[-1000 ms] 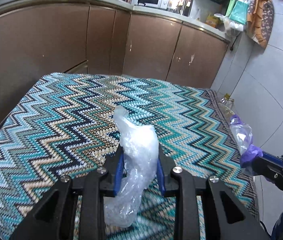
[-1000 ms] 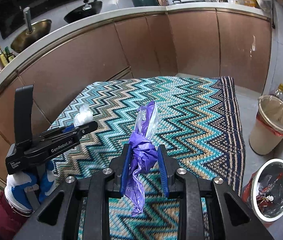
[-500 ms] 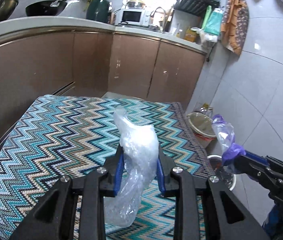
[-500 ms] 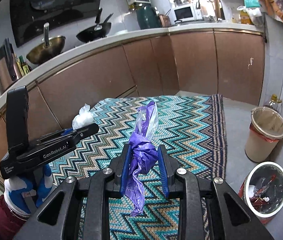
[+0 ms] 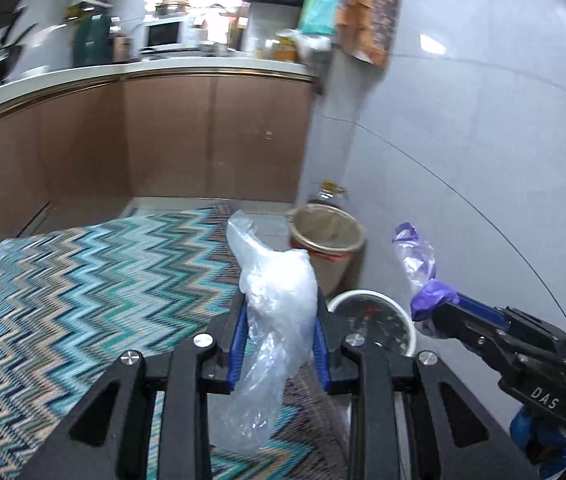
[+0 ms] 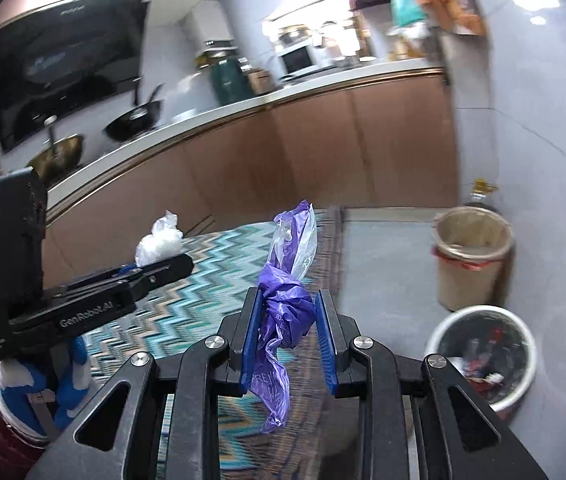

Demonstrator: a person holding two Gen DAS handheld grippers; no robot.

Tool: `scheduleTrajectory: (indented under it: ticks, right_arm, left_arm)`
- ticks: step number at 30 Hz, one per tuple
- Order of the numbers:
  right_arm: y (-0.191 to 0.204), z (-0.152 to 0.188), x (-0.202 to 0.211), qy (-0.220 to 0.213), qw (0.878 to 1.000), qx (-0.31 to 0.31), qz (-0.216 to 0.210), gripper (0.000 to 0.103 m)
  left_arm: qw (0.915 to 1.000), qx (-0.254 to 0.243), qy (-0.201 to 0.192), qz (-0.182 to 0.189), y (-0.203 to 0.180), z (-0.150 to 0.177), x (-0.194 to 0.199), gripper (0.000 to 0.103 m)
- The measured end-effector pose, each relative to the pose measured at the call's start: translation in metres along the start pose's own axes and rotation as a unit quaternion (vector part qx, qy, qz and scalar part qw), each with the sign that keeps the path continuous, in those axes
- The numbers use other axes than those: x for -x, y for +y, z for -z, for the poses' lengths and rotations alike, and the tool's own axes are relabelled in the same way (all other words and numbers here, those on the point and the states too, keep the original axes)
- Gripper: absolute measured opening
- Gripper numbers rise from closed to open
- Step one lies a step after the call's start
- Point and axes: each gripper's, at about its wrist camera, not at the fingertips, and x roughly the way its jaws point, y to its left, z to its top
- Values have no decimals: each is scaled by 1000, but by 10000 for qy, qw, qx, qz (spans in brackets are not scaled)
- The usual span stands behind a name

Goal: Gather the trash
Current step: 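Lift the plastic wrap and purple glove and carry both to the bin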

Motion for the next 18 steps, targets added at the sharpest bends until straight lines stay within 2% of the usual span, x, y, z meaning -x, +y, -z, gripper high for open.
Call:
scheduleTrajectory:
  ticks: [6, 10, 18]
  right_arm:
    - [-64, 3, 14, -85, 9968, -340, 716, 27]
    - [-101, 1, 12, -47, 9928, -468, 1103, 27]
    - [-161, 6, -9, 192, 9834, -653, 1685, 27]
  left_arm:
    - [9978, -435, 303, 389, -63, -19, -55, 27]
    - [9956, -637, 461, 520, -95, -31, -93, 27]
    - [9907, -840, 835, 663, -138, -48, -173, 27]
